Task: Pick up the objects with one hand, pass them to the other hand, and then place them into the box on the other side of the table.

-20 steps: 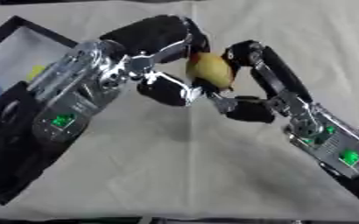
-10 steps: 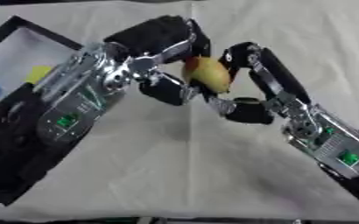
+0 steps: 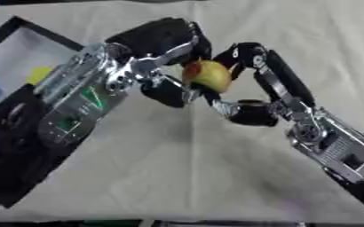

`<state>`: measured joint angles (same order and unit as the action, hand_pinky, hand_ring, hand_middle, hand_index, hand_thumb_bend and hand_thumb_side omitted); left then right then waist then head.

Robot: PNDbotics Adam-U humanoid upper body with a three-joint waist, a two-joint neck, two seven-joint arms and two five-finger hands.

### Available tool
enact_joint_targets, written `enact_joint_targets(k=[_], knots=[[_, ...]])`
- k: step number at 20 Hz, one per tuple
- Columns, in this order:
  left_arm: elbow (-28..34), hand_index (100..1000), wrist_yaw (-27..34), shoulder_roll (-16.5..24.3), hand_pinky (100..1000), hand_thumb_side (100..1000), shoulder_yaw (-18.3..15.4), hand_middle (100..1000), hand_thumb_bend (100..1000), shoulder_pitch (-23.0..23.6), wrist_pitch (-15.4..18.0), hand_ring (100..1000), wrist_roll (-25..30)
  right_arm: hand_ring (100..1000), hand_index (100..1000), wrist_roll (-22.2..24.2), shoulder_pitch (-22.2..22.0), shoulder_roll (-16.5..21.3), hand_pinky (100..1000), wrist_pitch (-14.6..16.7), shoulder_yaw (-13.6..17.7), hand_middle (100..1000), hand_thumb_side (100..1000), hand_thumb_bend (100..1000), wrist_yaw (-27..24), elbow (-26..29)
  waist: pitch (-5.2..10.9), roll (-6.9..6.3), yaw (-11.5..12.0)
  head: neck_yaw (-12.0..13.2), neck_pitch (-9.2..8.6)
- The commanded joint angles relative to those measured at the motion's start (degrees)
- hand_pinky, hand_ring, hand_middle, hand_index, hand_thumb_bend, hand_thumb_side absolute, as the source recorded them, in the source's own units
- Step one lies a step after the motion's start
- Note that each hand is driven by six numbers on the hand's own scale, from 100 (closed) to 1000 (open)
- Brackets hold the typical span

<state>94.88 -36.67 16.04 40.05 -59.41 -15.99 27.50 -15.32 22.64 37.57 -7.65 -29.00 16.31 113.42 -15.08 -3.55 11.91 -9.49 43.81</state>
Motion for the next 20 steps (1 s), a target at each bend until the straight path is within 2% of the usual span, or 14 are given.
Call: enact_joint_targets(k=[1, 7, 8, 9, 14, 20], knots=[[1.22, 441, -0.72, 0.84, 673, 100, -1.11, 398, 100, -0.98, -0.96, 526, 0.77, 664, 734, 0.00, 0.33, 0.75, 535, -1.65, 0.46, 620, 100, 647, 1.09, 1.17, 1.80, -0.55, 0.06, 0.51, 0.31], [1.77, 438, -1.71, 1.19, 668, 100, -1.41, 396, 119, -0.83, -1.45, 525, 2.11, 698, 766, 0.20, 0.05, 0.83, 547, -3.32, 0.50, 668, 121, 608, 2.30, 1.17, 1.85, -0.55, 0.07, 1.06, 0.31], [1.83, 438, -1.93, 1.41, 667, 100, -1.51, 397, 101, -0.77, -1.48, 526, 2.22, 703, 770, 0.18, -0.06, 0.88, 550, -3.41, 0.51, 675, 124, 608, 2.37, 1.17, 1.86, -0.56, 0.07, 1.15, 0.31], [1.90, 438, -2.20, 1.69, 667, 100, -1.63, 397, 129, -0.69, -1.51, 526, 2.31, 704, 771, 0.23, -0.18, 0.94, 552, -3.51, 0.52, 677, 125, 609, 2.47, 1.17, 1.87, -0.58, 0.06, 1.24, 0.31], [1.93, 438, -3.33, 3.73, 665, 100, -2.22, 401, 157, -0.16, -1.23, 530, 2.60, 713, 776, 0.32, -0.73, 1.32, 556, -4.04, 0.79, 690, 117, 608, 2.81, 1.17, 1.95, -0.63, 0.14, 1.91, 0.31], [0.24, 440, -3.55, 5.89, 670, 100, -4.12, 402, 136, 2.61, -1.84, 531, 1.25, 728, 787, 3.00, -1.56, 1.66, 571, -4.99, 0.13, 710, 112, 622, 5.21, 1.17, 1.93, -0.48, 0.22, 2.22, 0.31]])
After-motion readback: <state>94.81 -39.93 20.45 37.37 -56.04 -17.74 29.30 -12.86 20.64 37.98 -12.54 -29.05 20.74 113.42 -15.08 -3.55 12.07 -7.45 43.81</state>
